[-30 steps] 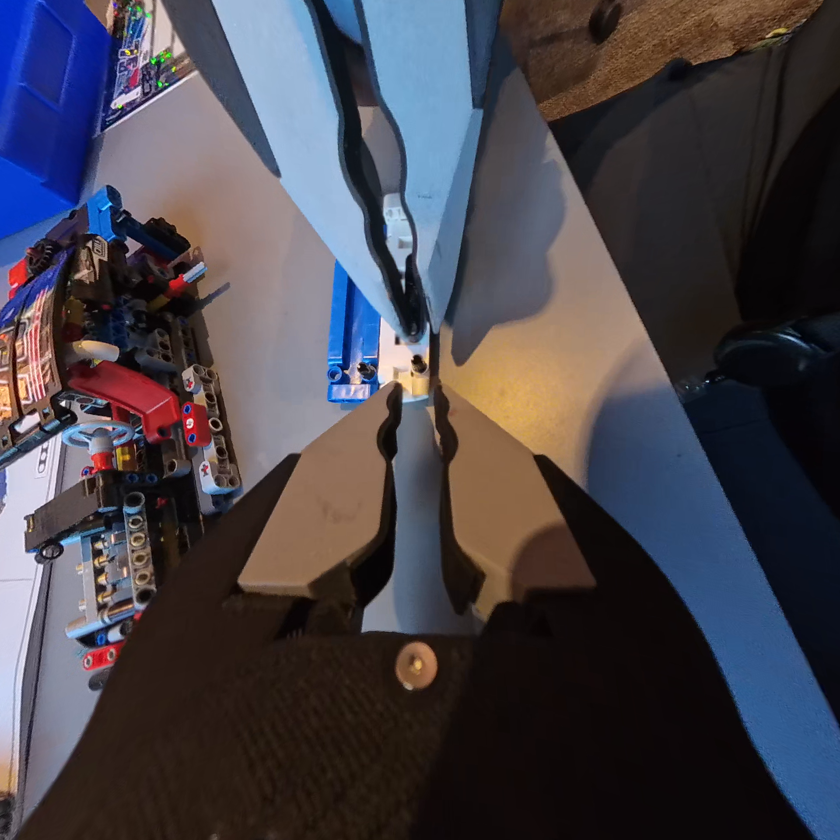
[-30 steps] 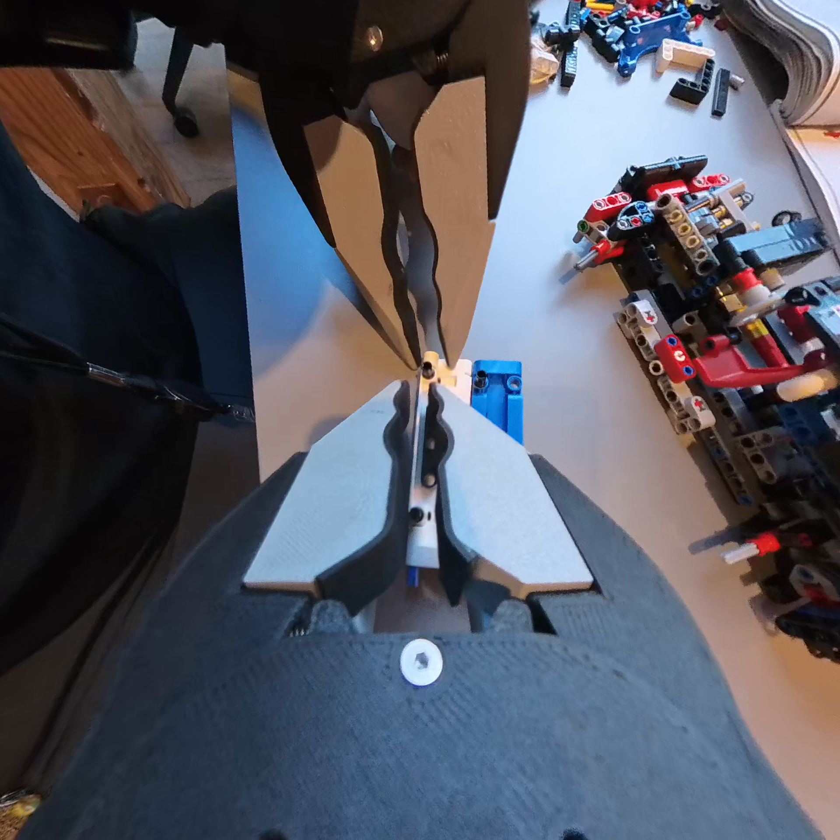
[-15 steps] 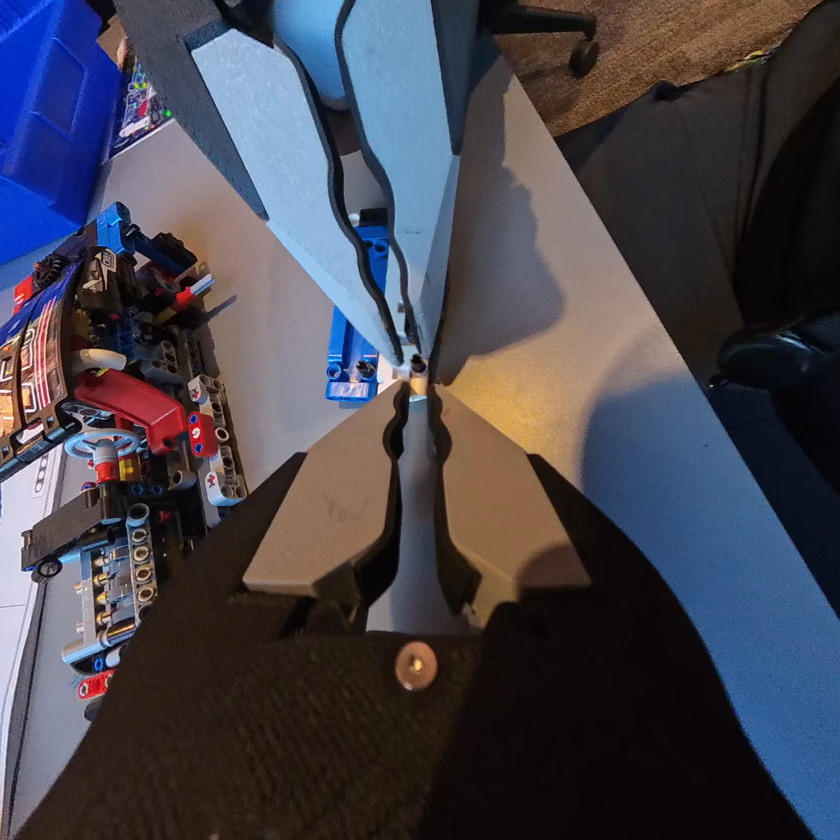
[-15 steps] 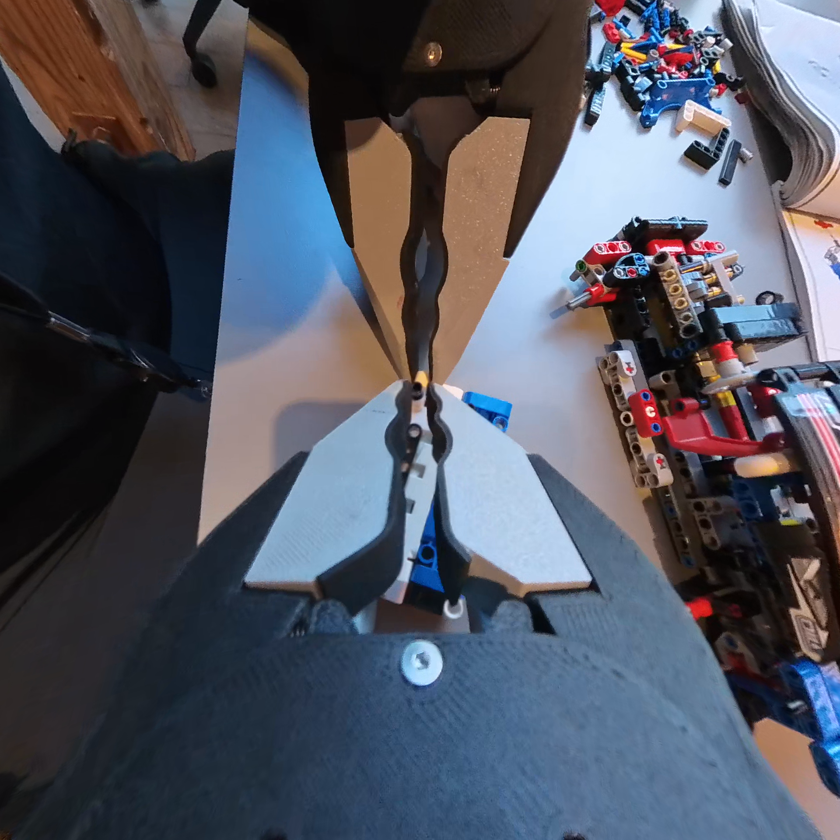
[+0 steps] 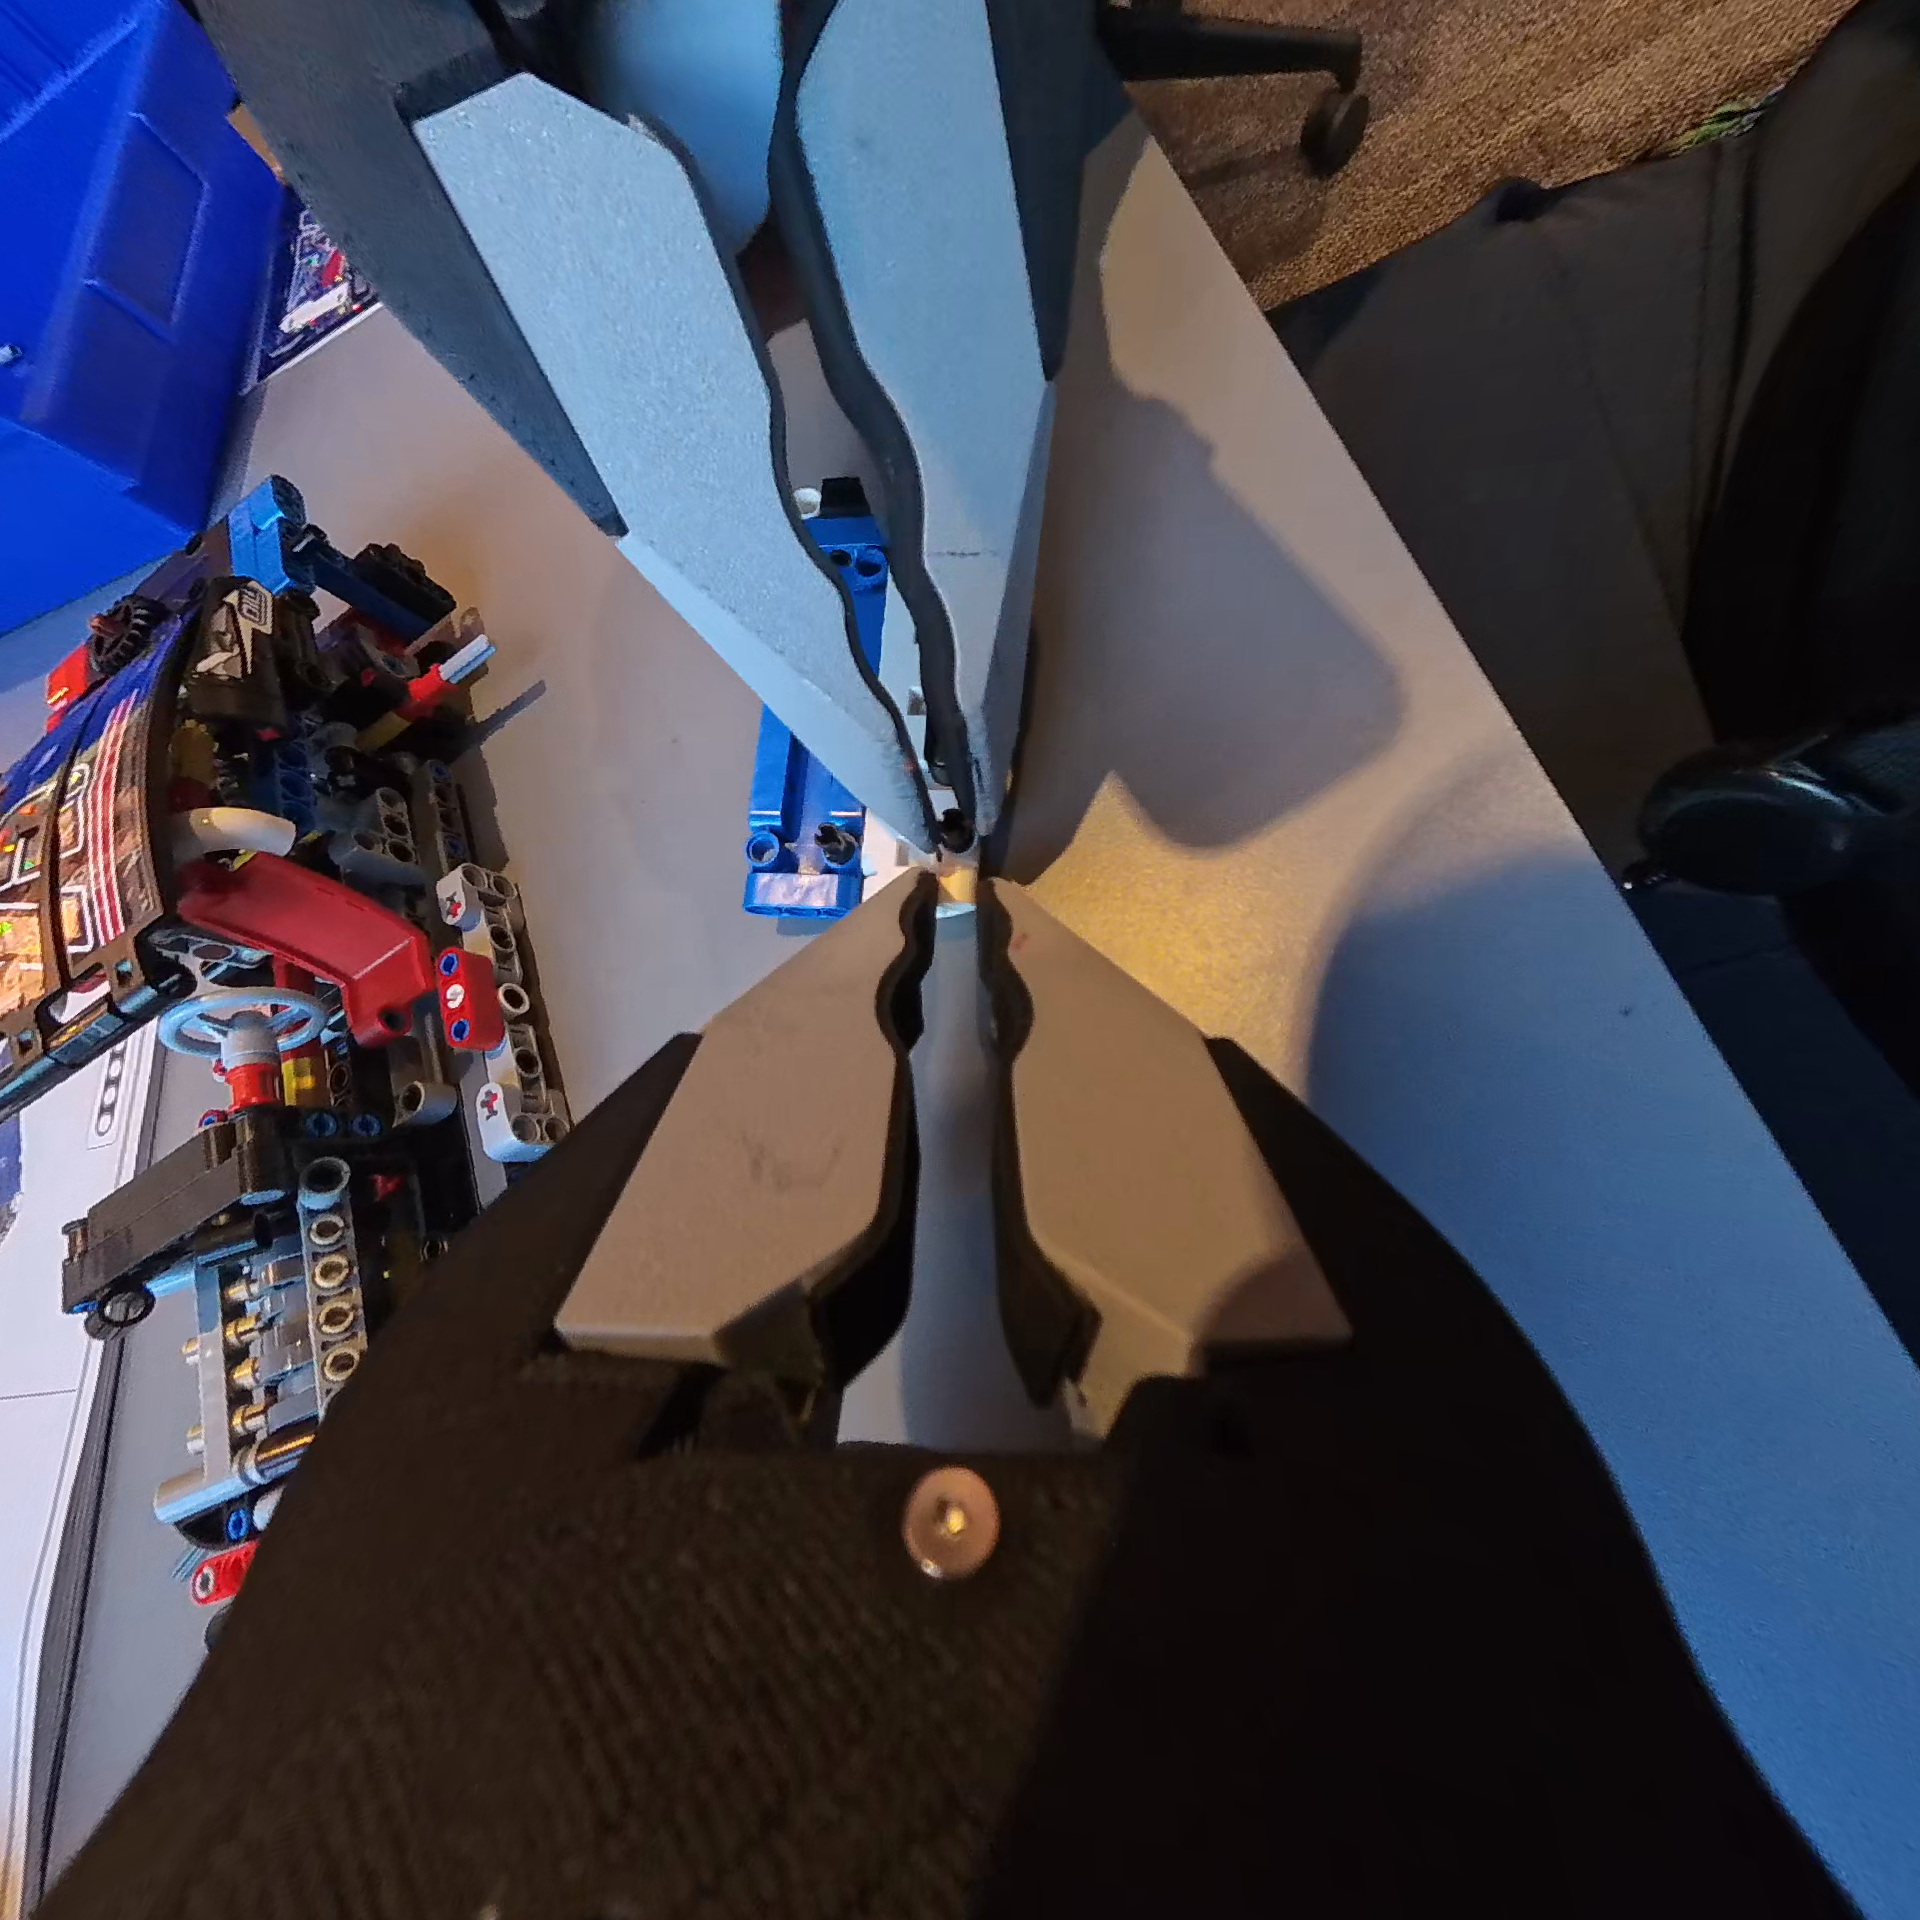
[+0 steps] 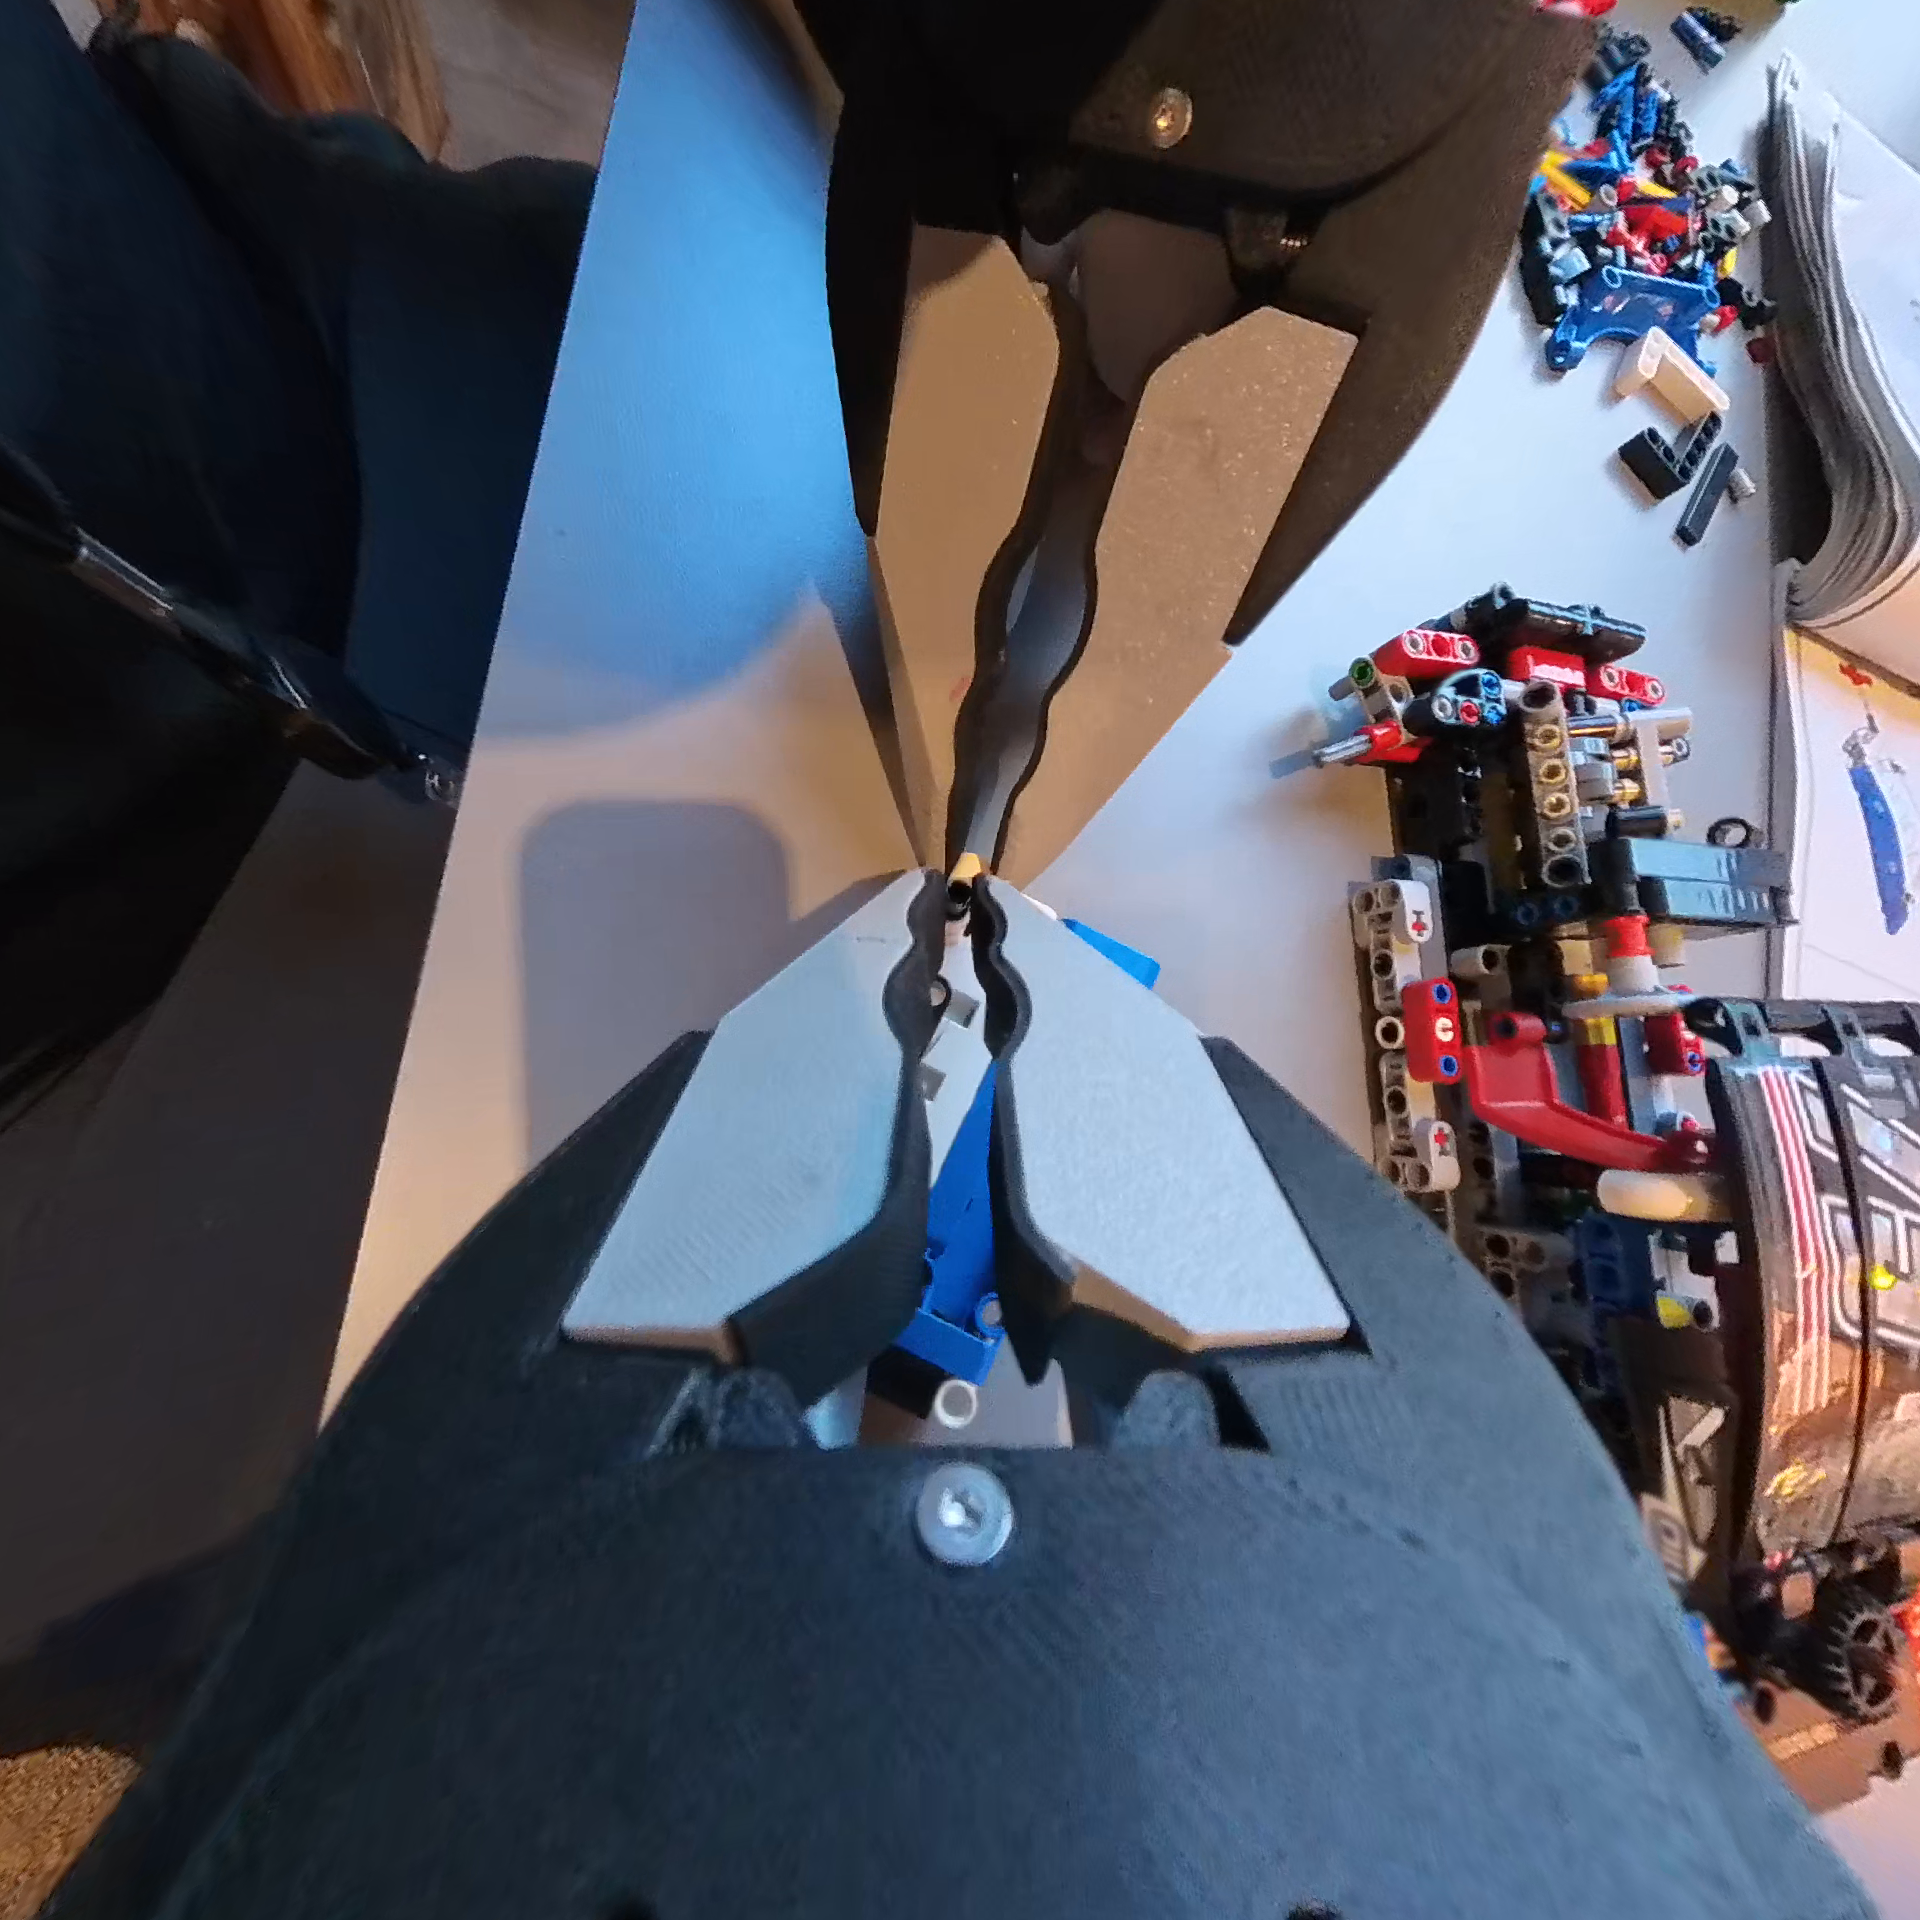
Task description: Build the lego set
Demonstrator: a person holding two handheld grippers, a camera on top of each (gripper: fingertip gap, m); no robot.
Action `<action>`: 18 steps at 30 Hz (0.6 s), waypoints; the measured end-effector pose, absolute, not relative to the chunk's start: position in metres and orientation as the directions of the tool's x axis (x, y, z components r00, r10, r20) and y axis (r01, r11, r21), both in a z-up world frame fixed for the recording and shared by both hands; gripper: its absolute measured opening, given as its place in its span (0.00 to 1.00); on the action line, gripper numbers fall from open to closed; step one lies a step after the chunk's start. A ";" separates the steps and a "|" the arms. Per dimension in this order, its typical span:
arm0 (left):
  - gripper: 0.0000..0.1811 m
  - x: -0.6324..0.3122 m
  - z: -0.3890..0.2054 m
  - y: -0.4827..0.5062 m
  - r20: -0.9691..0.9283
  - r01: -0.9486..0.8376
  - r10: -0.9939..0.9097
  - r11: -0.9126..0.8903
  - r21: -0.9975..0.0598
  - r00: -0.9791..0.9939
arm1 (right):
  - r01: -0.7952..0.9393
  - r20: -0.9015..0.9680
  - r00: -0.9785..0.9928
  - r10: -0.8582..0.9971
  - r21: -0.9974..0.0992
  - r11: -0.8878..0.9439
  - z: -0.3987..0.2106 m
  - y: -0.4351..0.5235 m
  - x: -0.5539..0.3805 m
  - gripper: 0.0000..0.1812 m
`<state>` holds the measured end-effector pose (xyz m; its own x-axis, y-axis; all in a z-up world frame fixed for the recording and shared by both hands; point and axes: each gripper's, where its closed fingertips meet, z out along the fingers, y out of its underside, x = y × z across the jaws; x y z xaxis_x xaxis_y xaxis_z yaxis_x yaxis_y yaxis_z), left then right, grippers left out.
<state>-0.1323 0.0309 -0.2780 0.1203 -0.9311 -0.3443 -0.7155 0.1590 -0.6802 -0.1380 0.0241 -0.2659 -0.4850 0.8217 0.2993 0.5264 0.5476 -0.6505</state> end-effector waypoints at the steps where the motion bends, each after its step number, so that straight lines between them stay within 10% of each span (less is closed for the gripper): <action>1: 0.03 -0.132 -0.278 0.031 -0.345 -0.716 -0.931 0.159 -0.680 0.121 | 0.528 0.301 -0.490 0.818 -0.644 0.553 -0.266 0.024 -0.138 0.01; 18: 0.03 -0.132 -0.278 0.031 -0.355 -0.719 -0.927 0.166 -0.675 0.120 | 0.531 0.372 -0.507 0.777 -0.576 0.622 -0.266 0.024 -0.138 0.01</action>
